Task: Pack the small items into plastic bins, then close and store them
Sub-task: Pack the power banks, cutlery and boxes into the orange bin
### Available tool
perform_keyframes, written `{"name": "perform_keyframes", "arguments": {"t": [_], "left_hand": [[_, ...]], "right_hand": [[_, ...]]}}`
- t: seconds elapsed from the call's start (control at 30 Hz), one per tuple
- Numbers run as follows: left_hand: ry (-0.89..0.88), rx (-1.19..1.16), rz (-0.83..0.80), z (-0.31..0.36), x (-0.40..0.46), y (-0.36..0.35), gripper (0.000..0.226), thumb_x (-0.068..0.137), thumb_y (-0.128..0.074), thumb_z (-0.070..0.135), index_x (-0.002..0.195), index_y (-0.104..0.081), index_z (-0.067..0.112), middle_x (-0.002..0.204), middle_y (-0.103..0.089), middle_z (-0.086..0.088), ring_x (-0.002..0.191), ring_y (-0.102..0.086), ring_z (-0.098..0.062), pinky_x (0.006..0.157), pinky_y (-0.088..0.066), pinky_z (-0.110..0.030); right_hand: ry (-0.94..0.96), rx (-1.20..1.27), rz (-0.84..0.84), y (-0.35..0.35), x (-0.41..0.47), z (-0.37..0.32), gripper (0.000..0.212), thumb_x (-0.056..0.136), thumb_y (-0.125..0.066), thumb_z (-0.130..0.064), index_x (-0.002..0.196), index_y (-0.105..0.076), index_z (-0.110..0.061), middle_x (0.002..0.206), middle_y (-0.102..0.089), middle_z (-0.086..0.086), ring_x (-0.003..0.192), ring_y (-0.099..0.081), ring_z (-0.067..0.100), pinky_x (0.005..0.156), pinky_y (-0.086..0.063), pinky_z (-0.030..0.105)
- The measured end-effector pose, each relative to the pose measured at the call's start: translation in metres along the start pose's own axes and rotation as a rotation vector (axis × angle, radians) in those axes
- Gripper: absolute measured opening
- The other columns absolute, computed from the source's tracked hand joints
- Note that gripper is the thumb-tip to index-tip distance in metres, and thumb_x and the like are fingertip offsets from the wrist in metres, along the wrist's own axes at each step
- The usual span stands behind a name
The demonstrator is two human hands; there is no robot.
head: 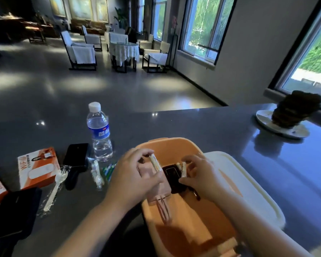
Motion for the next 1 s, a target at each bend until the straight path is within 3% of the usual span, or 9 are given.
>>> {"name": "perform_keyframes", "arguments": {"t": [0.1, 0.2, 0.3, 0.4, 0.53, 0.67, 0.77, 0.83, 1.0], "left_hand": [[-0.078, 0.147, -0.090, 0.008, 0.029, -0.029, 0.047, 0.060, -0.074, 0.038, 0.105, -0.064, 0.030, 0.103, -0.059, 0.016, 0.100, -0.054, -0.007, 0.091, -0.042, -0.027], [-0.081, 0.283, -0.171, -0.001, 0.047, -0.048, 0.048, 0.061, -0.073, 0.038, 0.107, -0.063, 0.031, 0.103, -0.059, 0.015, 0.102, -0.053, -0.008, 0.088, -0.034, -0.019], [-0.055, 0.326, -0.210, -0.015, 0.048, -0.055, 0.045, 0.061, -0.071, 0.039, 0.105, -0.063, 0.033, 0.101, -0.058, 0.017, 0.102, -0.051, -0.007, 0.087, -0.032, -0.018], [-0.078, 0.385, -0.169, -0.022, 0.043, -0.054, 0.043, 0.061, -0.068, 0.042, 0.103, -0.062, 0.034, 0.100, -0.057, 0.017, 0.102, -0.049, -0.007, 0.087, -0.025, -0.016], [-0.046, 0.368, -0.162, -0.024, 0.039, -0.051, 0.047, 0.062, -0.069, 0.041, 0.107, -0.061, 0.033, 0.104, -0.056, 0.016, 0.107, -0.047, -0.008, 0.095, -0.035, -0.025], [-0.046, 0.332, -0.153, -0.023, 0.039, -0.049, 0.049, 0.062, -0.071, 0.039, 0.109, -0.062, 0.033, 0.106, -0.058, 0.015, 0.107, -0.049, -0.008, 0.094, -0.037, -0.027], [-0.040, 0.289, -0.126, -0.023, 0.039, -0.048, 0.050, 0.060, -0.069, 0.043, 0.109, -0.062, 0.035, 0.105, -0.060, 0.018, 0.105, -0.050, -0.007, 0.091, -0.039, -0.027], [-0.054, 0.304, -0.134, -0.022, 0.040, -0.049, 0.051, 0.058, -0.065, 0.048, 0.109, -0.060, 0.038, 0.103, -0.060, 0.020, 0.104, -0.050, -0.006, 0.090, -0.040, -0.028], [-0.133, 0.339, -0.194, -0.018, 0.039, -0.051, 0.050, 0.060, -0.065, 0.049, 0.108, -0.060, 0.039, 0.102, -0.060, 0.022, 0.100, -0.048, -0.004, 0.088, -0.034, -0.024]], "right_hand": [[0.098, -0.129, -0.125, -0.011, 0.026, 0.009, 0.048, 0.071, -0.077, -0.027, 0.115, -0.060, -0.025, 0.107, -0.053, -0.007, 0.096, -0.056, 0.016, 0.080, -0.048, 0.028], [0.150, -0.276, -0.224, -0.027, 0.051, 0.010, 0.039, 0.078, -0.072, -0.023, 0.115, -0.059, -0.020, 0.115, -0.054, -0.002, 0.095, -0.059, 0.019, 0.078, -0.046, 0.025], [0.139, -0.327, -0.292, -0.045, 0.067, 0.012, 0.035, 0.085, -0.068, -0.021, 0.118, -0.058, -0.017, 0.119, -0.055, 0.002, 0.102, -0.059, 0.020, 0.086, -0.046, 0.027], [0.115, -0.364, -0.336, -0.055, 0.074, 0.016, 0.019, 0.091, -0.058, -0.016, 0.110, -0.059, -0.016, 0.112, -0.061, 0.004, 0.095, -0.060, 0.019, 0.084, -0.049, 0.028], [0.106, -0.365, -0.366, -0.060, 0.074, 0.017, 0.017, 0.095, -0.053, -0.012, 0.109, -0.060, -0.017, 0.105, -0.065, 0.004, 0.089, -0.062, 0.018, 0.076, -0.048, 0.026], [0.140, -0.212, -0.264, -0.040, 0.065, 0.010, 0.026, 0.093, -0.056, -0.017, 0.119, -0.060, -0.022, 0.116, -0.059, -0.006, 0.097, -0.060, 0.013, 0.084, -0.048, 0.022], [0.062, 0.187, -0.129, -0.021, 0.049, 0.004, 0.009, 0.094, -0.057, -0.031, 0.099, -0.065, -0.029, 0.092, -0.065, -0.016, 0.078, -0.059, 0.004, 0.065, -0.042, 0.012], [-0.017, 0.413, -0.128, -0.018, 0.039, 0.000, 0.016, 0.091, -0.060, -0.038, 0.084, -0.064, -0.025, 0.074, -0.067, -0.009, 0.067, -0.062, 0.007, 0.056, -0.042, 0.013], [-0.104, 0.529, -0.131, -0.024, 0.030, -0.005, 0.017, 0.080, -0.074, -0.038, 0.080, -0.064, -0.024, 0.066, -0.068, -0.008, 0.063, -0.064, 0.004, 0.056, -0.047, 0.016]]}}
Point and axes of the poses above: each hand's wrist, its own x-axis towards the middle knuckle, its own y-axis out of the back of the hand, z = x × y, the point moved 2 cm from there along x, towards the middle knuckle
